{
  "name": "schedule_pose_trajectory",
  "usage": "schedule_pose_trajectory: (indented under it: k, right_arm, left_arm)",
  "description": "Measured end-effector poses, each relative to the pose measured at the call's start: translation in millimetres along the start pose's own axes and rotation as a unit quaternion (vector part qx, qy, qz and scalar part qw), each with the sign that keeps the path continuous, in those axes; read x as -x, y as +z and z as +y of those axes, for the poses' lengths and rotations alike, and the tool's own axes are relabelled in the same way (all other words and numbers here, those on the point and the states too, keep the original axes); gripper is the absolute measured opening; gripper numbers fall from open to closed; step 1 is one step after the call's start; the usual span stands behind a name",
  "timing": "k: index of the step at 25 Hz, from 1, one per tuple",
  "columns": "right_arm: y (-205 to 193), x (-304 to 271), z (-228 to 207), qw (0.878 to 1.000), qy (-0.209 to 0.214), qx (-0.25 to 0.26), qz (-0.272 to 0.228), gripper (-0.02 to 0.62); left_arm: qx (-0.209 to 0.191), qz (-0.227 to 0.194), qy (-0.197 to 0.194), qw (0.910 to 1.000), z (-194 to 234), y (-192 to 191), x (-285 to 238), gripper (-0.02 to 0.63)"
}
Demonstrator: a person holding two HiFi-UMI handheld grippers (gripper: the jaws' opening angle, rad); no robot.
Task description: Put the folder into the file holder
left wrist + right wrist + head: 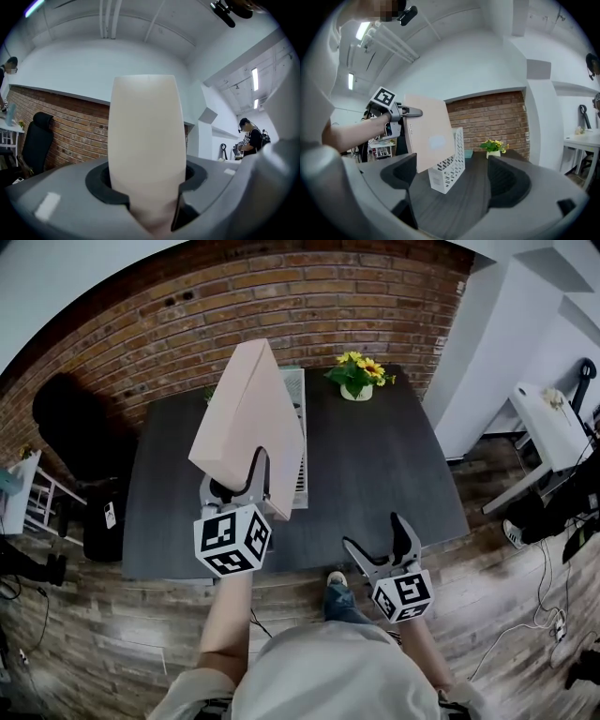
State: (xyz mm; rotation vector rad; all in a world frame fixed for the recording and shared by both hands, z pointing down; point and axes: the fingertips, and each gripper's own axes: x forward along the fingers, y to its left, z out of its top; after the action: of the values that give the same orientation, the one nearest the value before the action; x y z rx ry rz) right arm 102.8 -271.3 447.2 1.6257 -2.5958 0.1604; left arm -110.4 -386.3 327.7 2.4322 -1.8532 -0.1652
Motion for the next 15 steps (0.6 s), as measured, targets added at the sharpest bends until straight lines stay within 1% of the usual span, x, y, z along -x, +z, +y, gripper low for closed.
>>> schedule_pose_trajectory:
  k: [4,15]
  right_arm:
    - [6,-16,-15,1.000,0.013,0.000,-0.003,0.445]
    - [14,-54,-52,0.999,0.042,-0.003,-0.004,0.445]
  left_arm:
    - [-0.020,0.002,0.007,0.9998,-8,0,-21,0.270]
    - [-0.043,0.006,0.036,0.9984,-18,-1,-72,0.270]
